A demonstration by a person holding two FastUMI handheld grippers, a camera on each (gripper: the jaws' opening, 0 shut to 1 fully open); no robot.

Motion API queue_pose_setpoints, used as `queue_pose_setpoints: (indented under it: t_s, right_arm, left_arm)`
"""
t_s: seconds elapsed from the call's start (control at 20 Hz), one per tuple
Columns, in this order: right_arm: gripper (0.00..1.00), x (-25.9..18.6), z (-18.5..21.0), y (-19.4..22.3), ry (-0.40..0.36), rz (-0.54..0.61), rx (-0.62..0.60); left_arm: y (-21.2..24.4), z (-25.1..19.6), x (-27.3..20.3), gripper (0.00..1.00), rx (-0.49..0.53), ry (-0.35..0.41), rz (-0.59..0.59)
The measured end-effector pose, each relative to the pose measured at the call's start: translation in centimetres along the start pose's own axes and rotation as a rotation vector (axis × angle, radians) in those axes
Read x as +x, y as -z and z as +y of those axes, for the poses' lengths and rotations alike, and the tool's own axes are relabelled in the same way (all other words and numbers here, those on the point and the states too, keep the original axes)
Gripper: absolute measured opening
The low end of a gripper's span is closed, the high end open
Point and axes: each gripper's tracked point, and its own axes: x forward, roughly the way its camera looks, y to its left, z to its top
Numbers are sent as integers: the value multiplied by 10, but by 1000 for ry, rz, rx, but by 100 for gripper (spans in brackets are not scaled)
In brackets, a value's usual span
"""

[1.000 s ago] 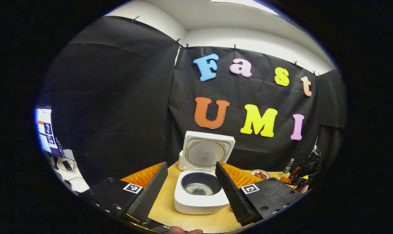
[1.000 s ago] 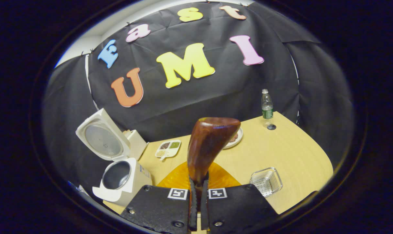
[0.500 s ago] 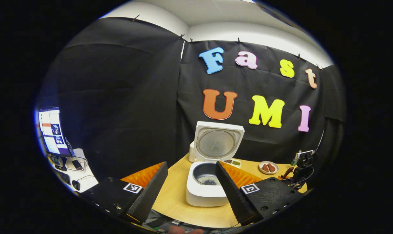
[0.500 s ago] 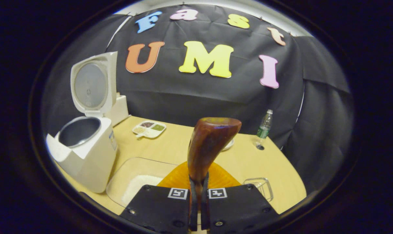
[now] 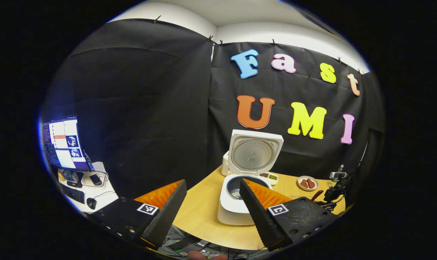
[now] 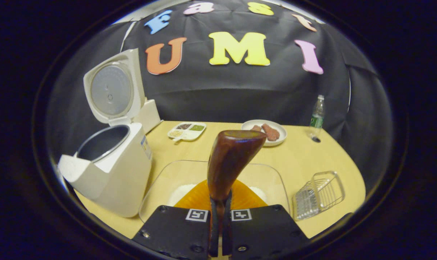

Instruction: Close the left gripper, press the button to open the rice cooker; take a wooden spoon from the chopstick holder with the right hand, scoop a spoonful of rice and pour it into the rice cooker, then put the wooden spoon back into the chopstick holder.

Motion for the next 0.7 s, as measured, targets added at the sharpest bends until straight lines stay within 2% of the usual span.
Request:
queue_pose_setpoints:
  t_s: [0.1,0.25,0.4,0.55,0.7]
  right_arm:
    - [10,5,6,0,-33,23,111]
    - [10,9,19,1,-82,48,213]
    - [10,12,36,1,-162,83,331]
    - [10,16,26,3,-179,119,447]
    - [10,21,10,9,-218,168,636]
  left_arm:
    - [2,-3,-1,94,-3,-1,7]
    - [1,-14,0,94,5,3,9]
    - [-1,-23,1,94,15,4,5]
    - [-5,-30,1,94,24,1,3]
    - [-9,-38,2,94,36,-2,-7]
